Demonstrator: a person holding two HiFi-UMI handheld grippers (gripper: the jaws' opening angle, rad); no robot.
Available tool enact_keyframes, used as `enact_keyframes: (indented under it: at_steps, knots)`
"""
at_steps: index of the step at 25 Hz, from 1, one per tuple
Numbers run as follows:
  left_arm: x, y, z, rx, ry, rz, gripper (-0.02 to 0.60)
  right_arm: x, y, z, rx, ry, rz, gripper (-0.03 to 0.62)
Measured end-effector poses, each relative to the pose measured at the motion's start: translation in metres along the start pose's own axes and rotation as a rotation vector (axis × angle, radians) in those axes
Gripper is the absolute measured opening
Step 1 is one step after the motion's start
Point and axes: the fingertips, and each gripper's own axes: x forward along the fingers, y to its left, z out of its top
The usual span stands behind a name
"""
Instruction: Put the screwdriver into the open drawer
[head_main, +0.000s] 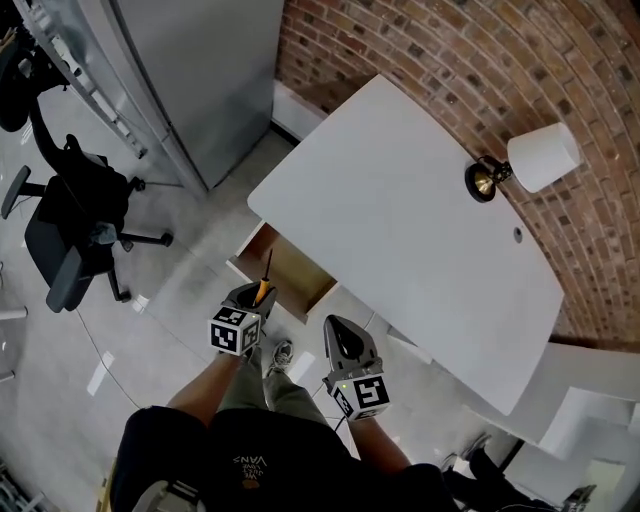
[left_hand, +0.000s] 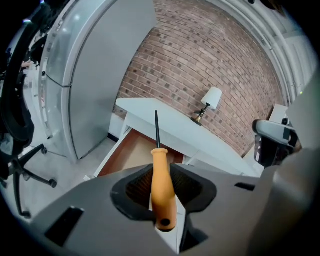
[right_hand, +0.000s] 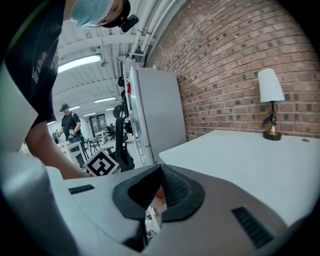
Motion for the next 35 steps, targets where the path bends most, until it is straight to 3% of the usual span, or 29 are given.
enact_keyframes:
  at_steps: [4,10,16,20,35]
  knots:
    - [0.03,0.017,-0.006,-0.032,0.047,0.002,0.101,0.016,-0.003,-0.006,0.005,0.02,-0.003,-0.005]
    - [0.075,0.034,-0.019,-0.136,0.127,-0.048,0.101,0.034,0.007,-0.02,0.021,0.058,0.012,-0.005]
    - [0.108,0.051,-0.029,-0.241,0.164,-0.036,0.102,0.047,0.022,-0.031,0.04,0.102,0.05,-0.005]
    - [0.13,0.061,-0.032,-0.338,0.173,-0.043,0.101,0.055,0.026,-0.038,0.041,0.118,0.065,-0.005]
    - [0.187,0.089,-0.035,-0.529,0.169,-0.008,0.103,0.078,0.029,-0.043,0.086,0.138,0.085,-0.005]
